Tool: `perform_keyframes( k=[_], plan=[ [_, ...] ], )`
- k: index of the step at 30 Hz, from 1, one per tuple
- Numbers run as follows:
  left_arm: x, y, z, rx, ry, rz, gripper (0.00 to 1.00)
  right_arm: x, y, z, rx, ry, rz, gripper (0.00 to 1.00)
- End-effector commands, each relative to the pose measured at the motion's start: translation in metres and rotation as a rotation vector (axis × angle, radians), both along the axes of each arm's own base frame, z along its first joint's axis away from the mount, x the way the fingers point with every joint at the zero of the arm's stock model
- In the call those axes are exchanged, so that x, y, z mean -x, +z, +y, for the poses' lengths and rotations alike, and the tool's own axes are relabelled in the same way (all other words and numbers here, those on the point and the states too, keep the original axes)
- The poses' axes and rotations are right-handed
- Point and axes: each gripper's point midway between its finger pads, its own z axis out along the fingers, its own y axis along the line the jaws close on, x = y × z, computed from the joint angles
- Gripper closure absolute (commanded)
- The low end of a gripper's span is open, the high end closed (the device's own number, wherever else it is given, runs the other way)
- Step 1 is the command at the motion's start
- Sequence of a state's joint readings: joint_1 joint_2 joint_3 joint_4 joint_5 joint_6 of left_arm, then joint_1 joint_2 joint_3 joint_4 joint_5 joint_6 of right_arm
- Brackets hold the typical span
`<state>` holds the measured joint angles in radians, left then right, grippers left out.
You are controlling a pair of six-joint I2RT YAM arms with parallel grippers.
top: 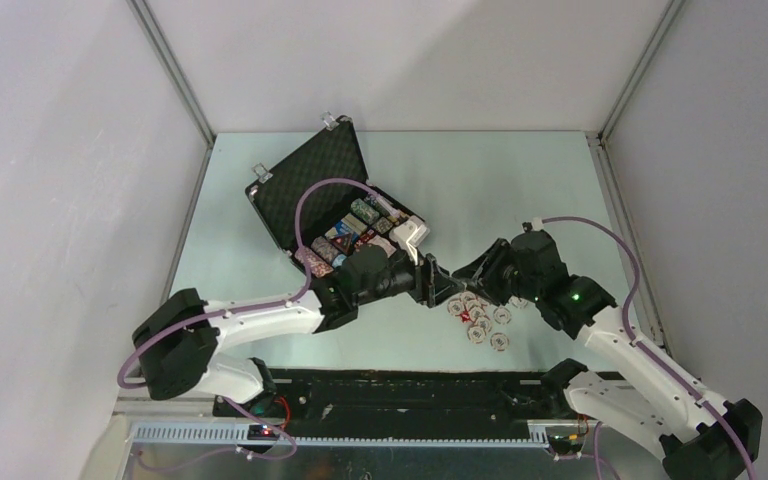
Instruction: Pack up texas hold em set
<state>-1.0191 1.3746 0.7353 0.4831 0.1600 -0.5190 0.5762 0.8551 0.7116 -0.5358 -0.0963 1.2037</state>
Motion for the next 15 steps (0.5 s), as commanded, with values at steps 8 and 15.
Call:
perform_keyframes(
  k=[8,15],
  plan=[
    [-0.0027,0.0107,-0.0134,0.041,0.002,0.017,0.59,-0.0131,0.0327,0.0064,-0.073,-0.038,-0.085,0.9],
    [-0.0057,0.0096,-0.0153,0.037,0.011,0.019,0.76,-0.0123,0.0343,0.0073,-0.079,-0.035,-0.087,0.9]
  ],
)
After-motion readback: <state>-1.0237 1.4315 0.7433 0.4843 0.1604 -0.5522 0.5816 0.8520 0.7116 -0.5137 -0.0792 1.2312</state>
